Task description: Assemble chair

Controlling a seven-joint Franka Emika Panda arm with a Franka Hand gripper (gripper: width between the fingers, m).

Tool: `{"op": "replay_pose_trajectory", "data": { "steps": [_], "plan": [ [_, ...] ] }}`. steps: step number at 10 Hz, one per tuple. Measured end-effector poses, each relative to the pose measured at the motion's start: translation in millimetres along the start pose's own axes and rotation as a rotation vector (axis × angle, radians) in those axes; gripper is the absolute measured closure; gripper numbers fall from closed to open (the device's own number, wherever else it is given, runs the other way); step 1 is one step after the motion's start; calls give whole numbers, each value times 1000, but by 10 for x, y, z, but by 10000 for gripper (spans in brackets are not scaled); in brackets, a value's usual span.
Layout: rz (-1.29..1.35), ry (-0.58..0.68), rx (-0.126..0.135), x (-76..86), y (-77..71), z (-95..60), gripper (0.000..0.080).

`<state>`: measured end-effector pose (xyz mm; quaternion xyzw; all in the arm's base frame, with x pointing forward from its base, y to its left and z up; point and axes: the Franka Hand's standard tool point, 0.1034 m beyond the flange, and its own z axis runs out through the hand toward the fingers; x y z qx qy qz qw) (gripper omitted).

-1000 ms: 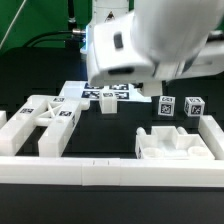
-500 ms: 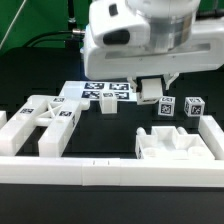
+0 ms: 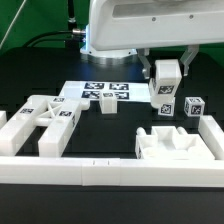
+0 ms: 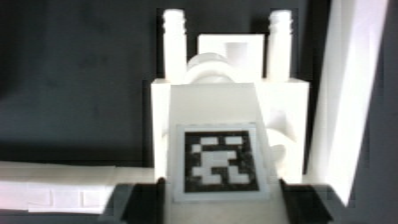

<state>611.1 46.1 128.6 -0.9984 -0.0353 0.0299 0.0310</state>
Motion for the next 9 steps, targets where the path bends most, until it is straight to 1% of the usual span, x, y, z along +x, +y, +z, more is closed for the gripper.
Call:
{"op": "replay_pose_trajectory", "data": {
  "steps": [1,2,3,4,5,6,7,9],
  "plan": [
    [2,80,-9,-12,23,24,514],
    [0,153,-17,31,17,4,514],
    [-9,228,-22,98,-79,-57,514],
    [-22,350,-28,215,-201,-106,514],
    [-30,402,-29,233,-264,-77,514],
    [-35,494,-35,262,-281,-66,514],
    [-35,487,-37,233,-263,-38,514],
    [-39,482,-37,236,-272,-29,514]
  ]
}}
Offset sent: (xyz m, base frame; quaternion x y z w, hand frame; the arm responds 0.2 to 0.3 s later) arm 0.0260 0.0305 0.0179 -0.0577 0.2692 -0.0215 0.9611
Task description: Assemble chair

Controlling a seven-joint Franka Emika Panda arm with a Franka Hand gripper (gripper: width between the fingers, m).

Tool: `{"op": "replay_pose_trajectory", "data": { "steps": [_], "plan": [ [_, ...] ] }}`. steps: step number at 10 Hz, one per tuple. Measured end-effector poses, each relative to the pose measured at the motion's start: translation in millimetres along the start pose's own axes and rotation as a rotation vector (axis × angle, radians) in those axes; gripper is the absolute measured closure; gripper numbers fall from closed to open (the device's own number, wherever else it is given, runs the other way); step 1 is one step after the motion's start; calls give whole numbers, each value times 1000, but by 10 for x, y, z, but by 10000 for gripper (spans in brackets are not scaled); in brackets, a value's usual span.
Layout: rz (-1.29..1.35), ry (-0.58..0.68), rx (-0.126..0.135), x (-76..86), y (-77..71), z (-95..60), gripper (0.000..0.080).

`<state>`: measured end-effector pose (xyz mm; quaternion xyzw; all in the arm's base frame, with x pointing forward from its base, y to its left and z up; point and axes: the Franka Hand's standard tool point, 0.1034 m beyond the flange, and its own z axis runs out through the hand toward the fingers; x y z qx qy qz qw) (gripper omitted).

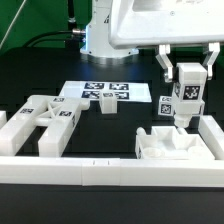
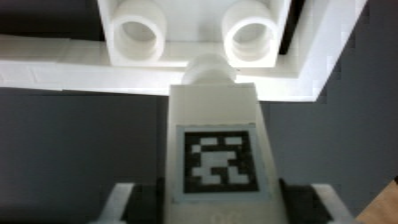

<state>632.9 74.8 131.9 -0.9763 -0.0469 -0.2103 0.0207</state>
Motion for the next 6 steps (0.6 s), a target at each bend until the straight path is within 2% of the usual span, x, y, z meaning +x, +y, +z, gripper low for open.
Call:
{"op": "replay_pose_trajectory", "data": {
  "steps": [3,5,6],
  "plan": [
    [-34,-10,8,-28,-108,152,514],
    [-49,-9,15,-94,-239,251,514],
    [-57,-13,14,-123,-234,284,514]
  ]
}}
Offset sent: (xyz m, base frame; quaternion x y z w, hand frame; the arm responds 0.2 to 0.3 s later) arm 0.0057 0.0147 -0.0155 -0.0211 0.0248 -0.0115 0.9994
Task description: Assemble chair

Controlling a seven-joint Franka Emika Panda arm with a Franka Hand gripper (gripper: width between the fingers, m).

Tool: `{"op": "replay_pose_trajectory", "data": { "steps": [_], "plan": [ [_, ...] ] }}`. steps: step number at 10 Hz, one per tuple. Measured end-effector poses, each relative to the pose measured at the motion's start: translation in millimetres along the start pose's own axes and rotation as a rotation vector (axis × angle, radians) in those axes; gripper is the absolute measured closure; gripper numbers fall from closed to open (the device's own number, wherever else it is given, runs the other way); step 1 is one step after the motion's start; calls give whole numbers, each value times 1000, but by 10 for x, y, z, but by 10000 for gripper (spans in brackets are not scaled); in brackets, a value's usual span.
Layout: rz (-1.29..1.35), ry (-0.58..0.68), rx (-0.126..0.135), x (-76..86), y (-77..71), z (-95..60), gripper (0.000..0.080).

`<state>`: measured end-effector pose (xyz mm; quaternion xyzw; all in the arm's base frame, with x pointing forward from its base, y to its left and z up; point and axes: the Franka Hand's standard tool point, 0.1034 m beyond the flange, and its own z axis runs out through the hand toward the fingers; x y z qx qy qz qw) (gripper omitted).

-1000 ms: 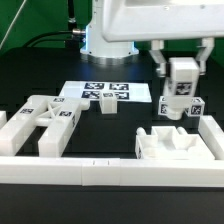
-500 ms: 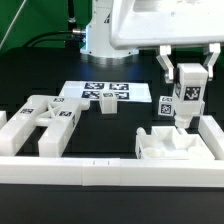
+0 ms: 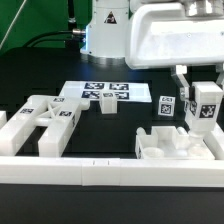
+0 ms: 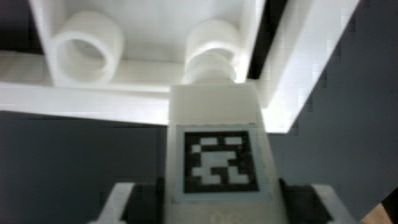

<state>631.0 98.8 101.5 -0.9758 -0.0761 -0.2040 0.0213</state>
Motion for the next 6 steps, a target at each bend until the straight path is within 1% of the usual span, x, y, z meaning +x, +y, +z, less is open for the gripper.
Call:
{"op": "replay_pose_trajectory", "data": {
  "steps": [1,2,3,4,6],
  "plan": [
    [3,-5,0,-21,3,26,514],
    [4,-7,4,-26,-36,39,514],
    [0,-9,4,-37,-44,50,514],
    [-2,-10,3,-42,-27,55,514],
    [-3,-11,4,-41,-42,68,514]
  ]
}}
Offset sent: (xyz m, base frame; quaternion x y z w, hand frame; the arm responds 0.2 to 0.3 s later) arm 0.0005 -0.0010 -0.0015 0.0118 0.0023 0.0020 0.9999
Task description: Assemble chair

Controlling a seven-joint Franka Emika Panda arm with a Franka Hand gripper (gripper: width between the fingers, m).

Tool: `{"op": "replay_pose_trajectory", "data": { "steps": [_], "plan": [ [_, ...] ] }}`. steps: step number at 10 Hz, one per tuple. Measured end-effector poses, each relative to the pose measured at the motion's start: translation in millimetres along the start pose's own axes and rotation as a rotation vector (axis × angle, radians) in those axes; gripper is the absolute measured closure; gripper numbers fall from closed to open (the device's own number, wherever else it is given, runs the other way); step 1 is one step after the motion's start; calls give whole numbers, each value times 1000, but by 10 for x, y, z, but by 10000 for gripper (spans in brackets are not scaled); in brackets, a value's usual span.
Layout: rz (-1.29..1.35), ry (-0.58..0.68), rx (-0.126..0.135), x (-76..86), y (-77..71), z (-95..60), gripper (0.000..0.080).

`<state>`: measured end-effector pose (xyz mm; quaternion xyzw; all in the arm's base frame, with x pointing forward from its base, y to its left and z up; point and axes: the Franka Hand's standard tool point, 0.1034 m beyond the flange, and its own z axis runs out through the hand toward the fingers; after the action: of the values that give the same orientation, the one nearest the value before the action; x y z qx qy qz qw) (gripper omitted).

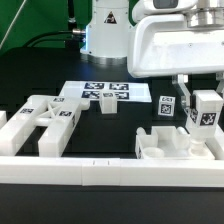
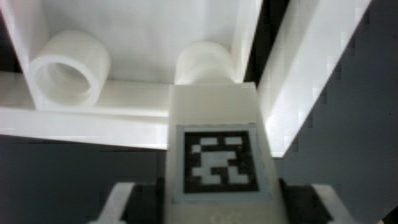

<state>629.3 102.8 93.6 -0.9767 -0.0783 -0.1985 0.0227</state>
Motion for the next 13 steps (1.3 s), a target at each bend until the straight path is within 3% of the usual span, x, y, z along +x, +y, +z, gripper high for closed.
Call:
{"op": "replay_pose_trajectory", "data": {
  "steps": [5,13],
  "plan": [
    [2,13,-1,97,25,70,514],
    [-2,18,-3,-3,2,153,514]
  ]
}}
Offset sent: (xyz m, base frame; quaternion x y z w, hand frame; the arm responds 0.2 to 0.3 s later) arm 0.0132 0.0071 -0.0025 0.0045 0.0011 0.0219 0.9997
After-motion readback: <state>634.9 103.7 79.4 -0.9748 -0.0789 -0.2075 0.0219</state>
